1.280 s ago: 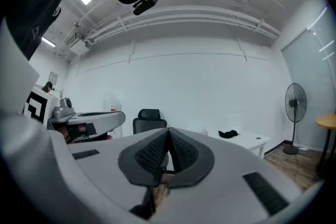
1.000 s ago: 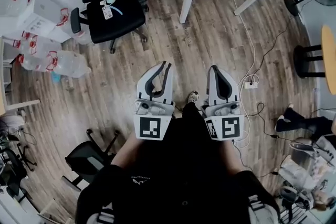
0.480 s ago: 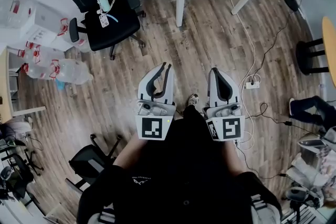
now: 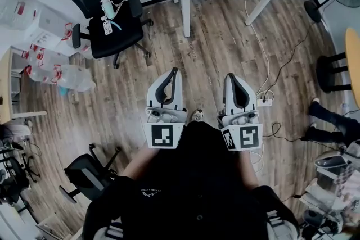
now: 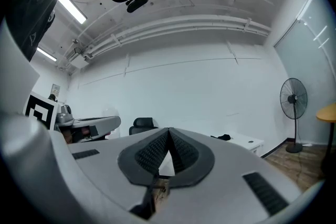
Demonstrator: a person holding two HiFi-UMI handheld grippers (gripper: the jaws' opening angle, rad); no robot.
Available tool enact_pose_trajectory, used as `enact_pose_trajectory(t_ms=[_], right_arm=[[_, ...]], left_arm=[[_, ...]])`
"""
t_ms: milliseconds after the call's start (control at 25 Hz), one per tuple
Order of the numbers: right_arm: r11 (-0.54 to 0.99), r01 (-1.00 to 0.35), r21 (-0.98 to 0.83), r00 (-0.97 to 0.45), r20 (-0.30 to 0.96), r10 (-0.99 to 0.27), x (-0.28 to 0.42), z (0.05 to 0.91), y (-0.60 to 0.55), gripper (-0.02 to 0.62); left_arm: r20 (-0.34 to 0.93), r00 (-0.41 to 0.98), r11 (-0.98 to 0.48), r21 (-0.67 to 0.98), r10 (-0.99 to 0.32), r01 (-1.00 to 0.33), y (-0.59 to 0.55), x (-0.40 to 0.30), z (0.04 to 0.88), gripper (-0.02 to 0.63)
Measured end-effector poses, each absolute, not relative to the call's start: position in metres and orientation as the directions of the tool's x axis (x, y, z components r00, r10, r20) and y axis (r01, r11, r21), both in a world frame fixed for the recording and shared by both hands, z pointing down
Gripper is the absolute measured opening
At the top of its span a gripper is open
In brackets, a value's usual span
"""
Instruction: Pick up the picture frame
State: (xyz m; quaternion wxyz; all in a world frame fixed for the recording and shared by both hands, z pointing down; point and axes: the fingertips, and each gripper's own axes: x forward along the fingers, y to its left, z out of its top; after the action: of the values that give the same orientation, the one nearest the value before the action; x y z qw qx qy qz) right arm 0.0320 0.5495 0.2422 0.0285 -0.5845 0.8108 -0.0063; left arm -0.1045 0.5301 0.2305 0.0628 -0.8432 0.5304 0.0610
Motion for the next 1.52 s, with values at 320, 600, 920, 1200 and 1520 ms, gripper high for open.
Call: enact_pose_trajectory(t_ms=[320, 600, 920, 1200, 1520], right_arm=[[0.324, -0.945, -0.034, -0.322, -0.050, -0.945, 0.069, 0.239, 0.530, -0.002], [0.302, -0.953, -0.038, -0.300, -0.047, -0.953, 0.078, 0.245, 0.488, -0.002], [0.286, -0.958, -0.006, -0.286, -0.040, -0.957, 0.075, 0.244, 0.418, -0.002], [0.264, -0.964, 0.017, -0.264, -0.020, -0.964, 0.061, 0.243, 0.355, -0.002], [0.215, -0.977, 0.008, -0.215, -0.022, -0.976, 0.053, 0.242, 0.281, -0.002]], left_arm=[[-0.134, 0.395, -0.401, 0.015, -0.909, -0.916, 0.506, -0.079, 0.236, 0.006], [-0.156, 0.420, -0.427, 0.014, -0.894, -0.904, 0.472, -0.072, 0.234, 0.006], [-0.177, 0.463, -0.477, 0.043, -0.869, -0.878, 0.399, -0.063, 0.234, 0.006], [-0.202, 0.480, -0.498, 0.046, -0.854, -0.866, 0.331, -0.070, 0.231, 0.006], [-0.202, 0.509, -0.524, 0.027, -0.837, -0.851, 0.252, -0.079, 0.232, 0.006]])
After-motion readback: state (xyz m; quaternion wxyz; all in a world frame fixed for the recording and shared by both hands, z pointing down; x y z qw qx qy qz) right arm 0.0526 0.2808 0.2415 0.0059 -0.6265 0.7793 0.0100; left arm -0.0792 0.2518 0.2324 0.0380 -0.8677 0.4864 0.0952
